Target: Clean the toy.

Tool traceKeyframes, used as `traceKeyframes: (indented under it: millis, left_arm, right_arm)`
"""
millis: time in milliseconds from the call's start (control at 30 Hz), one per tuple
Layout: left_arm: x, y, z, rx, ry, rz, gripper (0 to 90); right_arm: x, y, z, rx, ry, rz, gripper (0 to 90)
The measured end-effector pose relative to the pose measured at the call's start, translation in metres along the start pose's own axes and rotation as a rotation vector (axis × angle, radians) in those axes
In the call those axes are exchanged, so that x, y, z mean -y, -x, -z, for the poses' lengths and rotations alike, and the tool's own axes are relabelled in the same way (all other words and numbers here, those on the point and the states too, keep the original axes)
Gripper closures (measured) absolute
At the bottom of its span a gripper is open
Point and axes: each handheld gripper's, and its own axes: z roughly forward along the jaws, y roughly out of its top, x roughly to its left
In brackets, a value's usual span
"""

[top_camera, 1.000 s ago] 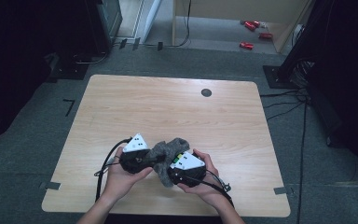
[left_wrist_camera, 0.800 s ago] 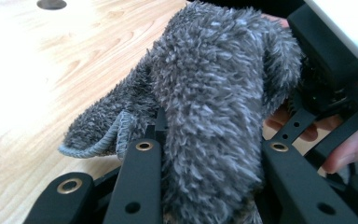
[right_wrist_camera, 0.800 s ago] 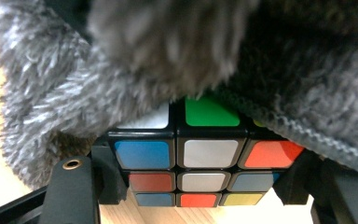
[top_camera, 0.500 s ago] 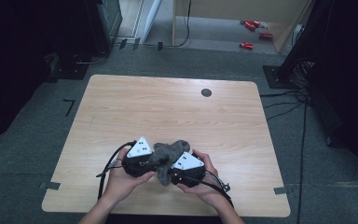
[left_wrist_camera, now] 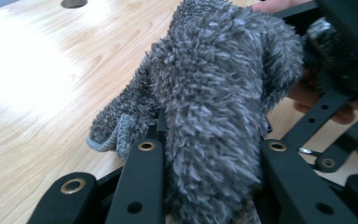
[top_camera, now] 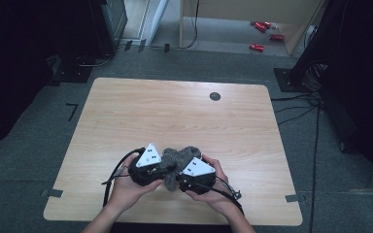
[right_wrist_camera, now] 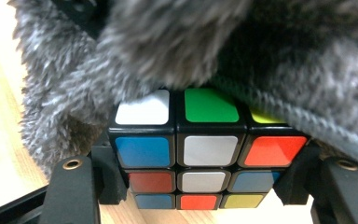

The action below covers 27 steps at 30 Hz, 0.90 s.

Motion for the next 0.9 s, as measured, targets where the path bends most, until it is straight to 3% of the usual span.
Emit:
traceKeyframes:
  millis: [100,133,167,267,300,367,500,567,600,633,667,733,767,867,900]
  left_arm:
    - [0.006,-0.010,-0.003,-0.037,-0.025,0.044,73.3]
    - [0.008,-0.014,-0.002,-0.013,-0.019,0.078,73.3]
    - [0.008,-0.014,-0.001,0.009,-0.006,0.078,73.3]
    - [0.001,-0.003,0.004,0.155,0.045,0.040,72.8]
    - [-0.001,0.001,0.003,0.147,0.036,0.023,72.7]
    - [-0.002,0.003,-0.001,0.087,0.012,0.007,72.7]
    - [0.007,-0.011,-0.004,-0.026,-0.042,0.056,72.8]
    - [0.009,-0.014,-0.001,0.019,-0.013,0.095,72.8]
    - [0.007,-0.012,0.001,0.060,0.014,0.088,72.6]
    - [0.003,-0.007,0.003,0.128,0.041,0.068,72.2]
    - [0.001,-0.004,0.003,0.153,0.042,0.046,71.8]
    - [-0.002,0.003,0.000,0.136,0.033,0.011,71.5]
    - [-0.001,0.001,-0.001,0.131,0.026,0.022,71.6]
    - [0.009,-0.018,-0.003,0.064,0.000,0.121,71.9]
    - [0.012,-0.023,-0.002,0.060,-0.001,0.148,72.2]
  right_arm:
    - [0.001,-0.001,-0.001,0.008,-0.010,0.007,34.8]
    - [0.001,-0.001,-0.002,0.006,-0.018,0.008,34.8]
    - [0.001,-0.002,-0.003,0.006,-0.015,0.013,34.8]
    - [0.000,-0.002,-0.001,-0.005,-0.001,0.002,34.8]
    - [-0.001,0.000,-0.001,-0.003,0.006,0.009,34.8]
    - [-0.002,0.000,0.000,0.002,0.009,0.007,34.8]
    - [0.002,-0.002,-0.002,0.024,-0.027,0.015,34.8]
    - [0.002,-0.002,-0.003,0.015,-0.025,0.015,34.8]
    - [0.001,-0.002,-0.003,0.012,-0.017,0.017,34.8]
    - [0.000,-0.002,-0.002,0.009,-0.009,0.010,34.7]
    - [-0.002,-0.001,-0.001,0.006,-0.001,0.008,34.8]
    - [-0.003,0.000,0.001,0.008,0.003,0.011,34.8]
    - [-0.003,0.000,0.002,0.017,-0.002,0.011,34.8]
    - [0.000,0.000,0.000,0.026,-0.016,0.016,34.8]
    - [0.001,-0.001,0.000,0.025,-0.019,0.013,34.8]
